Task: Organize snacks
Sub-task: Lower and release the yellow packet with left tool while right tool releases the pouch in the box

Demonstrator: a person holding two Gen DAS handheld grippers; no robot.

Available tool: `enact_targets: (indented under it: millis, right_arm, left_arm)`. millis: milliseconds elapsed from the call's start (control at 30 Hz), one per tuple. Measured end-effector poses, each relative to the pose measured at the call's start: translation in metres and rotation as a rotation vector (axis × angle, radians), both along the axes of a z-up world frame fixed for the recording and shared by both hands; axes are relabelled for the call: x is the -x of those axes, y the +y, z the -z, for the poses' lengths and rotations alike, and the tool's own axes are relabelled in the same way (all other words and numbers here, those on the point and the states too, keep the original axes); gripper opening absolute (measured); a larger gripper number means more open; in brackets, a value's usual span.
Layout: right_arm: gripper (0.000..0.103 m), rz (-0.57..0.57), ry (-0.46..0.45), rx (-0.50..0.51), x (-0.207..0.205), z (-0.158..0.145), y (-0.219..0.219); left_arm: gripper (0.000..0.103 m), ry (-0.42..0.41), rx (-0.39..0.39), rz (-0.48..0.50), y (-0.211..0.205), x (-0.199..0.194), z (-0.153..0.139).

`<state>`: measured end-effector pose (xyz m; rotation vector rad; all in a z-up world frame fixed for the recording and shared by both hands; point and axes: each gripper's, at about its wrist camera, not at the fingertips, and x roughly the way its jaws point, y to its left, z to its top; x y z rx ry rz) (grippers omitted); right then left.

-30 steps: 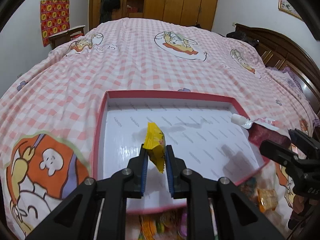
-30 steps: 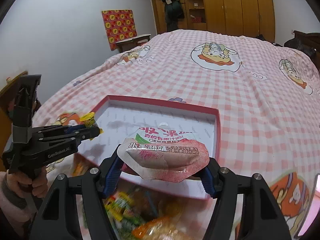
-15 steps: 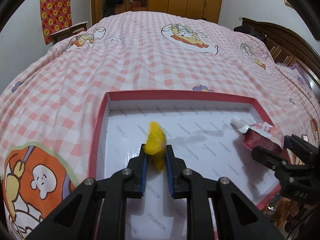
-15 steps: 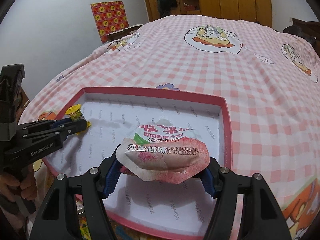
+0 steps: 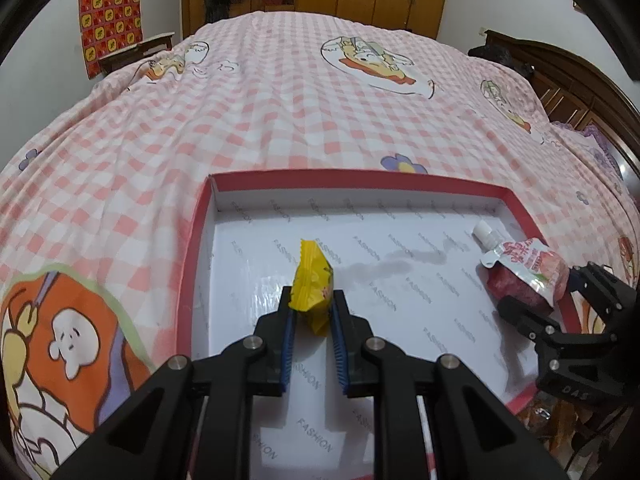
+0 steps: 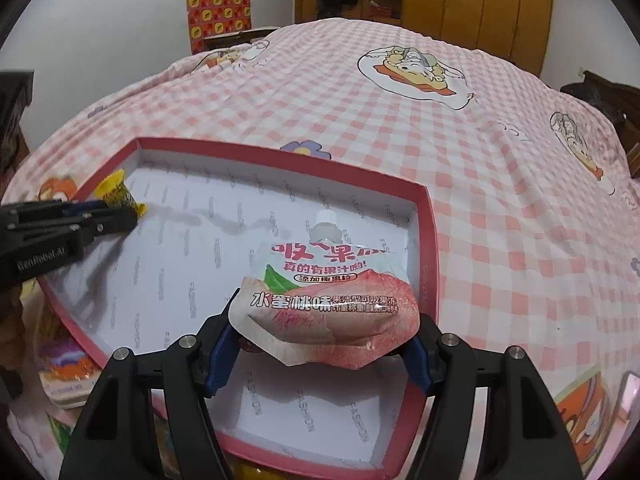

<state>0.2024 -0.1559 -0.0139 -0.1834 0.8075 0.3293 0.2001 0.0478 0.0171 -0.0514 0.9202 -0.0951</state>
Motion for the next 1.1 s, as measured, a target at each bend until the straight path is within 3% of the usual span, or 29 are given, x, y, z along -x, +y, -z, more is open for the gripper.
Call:
enact_targets:
  millis: [167,433,700,767,833,900,967,1100]
  right_arm:
    - [0.069,-0.006,0.005,0.029,0.007,0.003,-0.006]
    - [0.070,0.024,0.022,-0.036,0.003,-0.004,-0.014]
    - [0.070,0.034,0.012,-0.098,-0.013,-0.007,-0.018]
    - [0.070,0.037,0.006,-0.094,-0.014,-0.007,-0.018]
    - [0.070,0.039,0.008,-0.099,-0.016,-0.006,-0.018]
    - [0.071,0.031,0.012,-0.108,-0.016,-0.007,-0.018]
    - [0.071,0.025,0.014,-0.119,-0.017,-0.007,-0.020]
    - [0.083,0.005,0.019,-0.143,-0.015,-0.008,-0.019]
  left_arm:
    - [0.017,0.008,-0.011,0.030,-0.013,0.010,0.001]
    - [0.017,0.026,-0.003,0.014,-0.017,-0.002,-0.002]
    - [0.018,-0.034,-0.098,0.038,-0.029,-0.006,0.000]
    - [0.024,-0.037,-0.093,0.049,-0.030,-0.007,0.000]
    - [0.043,-0.032,-0.080,0.064,-0.031,-0.007,-0.001]
    - [0.056,-0.035,-0.081,0.066,-0.033,-0.006,-0.002]
    - [0.059,-0.048,-0.090,0.068,-0.035,-0.004,-0.004]
    - [0.059,-0.064,-0.089,0.066,-0.036,0.000,-0.010]
